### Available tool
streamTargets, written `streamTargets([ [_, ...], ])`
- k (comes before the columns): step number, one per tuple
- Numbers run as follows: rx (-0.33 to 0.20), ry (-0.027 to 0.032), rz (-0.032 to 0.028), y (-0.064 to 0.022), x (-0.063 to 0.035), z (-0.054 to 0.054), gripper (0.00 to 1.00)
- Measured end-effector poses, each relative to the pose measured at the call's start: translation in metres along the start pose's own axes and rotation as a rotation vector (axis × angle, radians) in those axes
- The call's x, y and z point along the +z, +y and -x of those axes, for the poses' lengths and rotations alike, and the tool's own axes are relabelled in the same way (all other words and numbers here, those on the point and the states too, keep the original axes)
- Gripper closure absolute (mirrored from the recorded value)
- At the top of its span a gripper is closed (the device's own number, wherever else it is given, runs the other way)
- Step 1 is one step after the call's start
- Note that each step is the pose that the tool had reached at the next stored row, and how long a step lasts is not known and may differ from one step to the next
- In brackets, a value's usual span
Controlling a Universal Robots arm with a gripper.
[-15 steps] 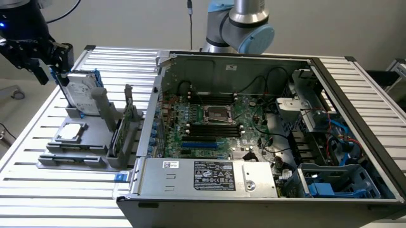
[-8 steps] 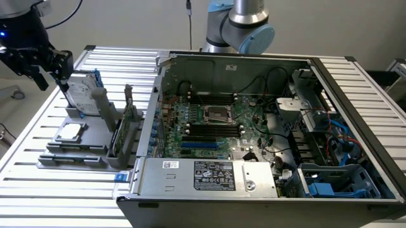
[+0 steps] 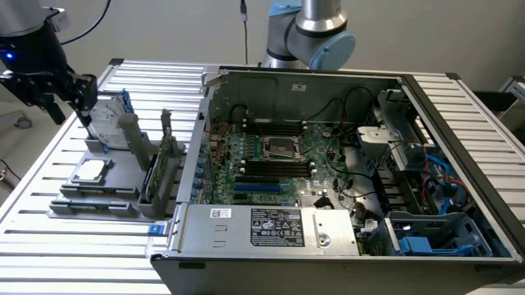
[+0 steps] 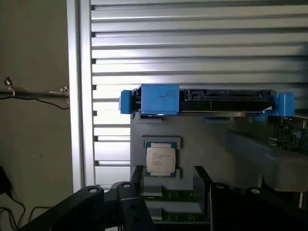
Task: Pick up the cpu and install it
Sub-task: 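Pick up the cpu and move it towards the insertion slot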
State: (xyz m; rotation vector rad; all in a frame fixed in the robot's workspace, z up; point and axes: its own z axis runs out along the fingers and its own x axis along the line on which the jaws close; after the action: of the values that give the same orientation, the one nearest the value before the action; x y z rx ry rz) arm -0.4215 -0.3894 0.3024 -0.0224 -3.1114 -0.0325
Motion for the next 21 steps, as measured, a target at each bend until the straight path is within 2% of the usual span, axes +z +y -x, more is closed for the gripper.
streamTargets([
  [21, -0.023, 0.0004, -0.0006, -0.0098, 0.0381, 0.000, 0.46],
])
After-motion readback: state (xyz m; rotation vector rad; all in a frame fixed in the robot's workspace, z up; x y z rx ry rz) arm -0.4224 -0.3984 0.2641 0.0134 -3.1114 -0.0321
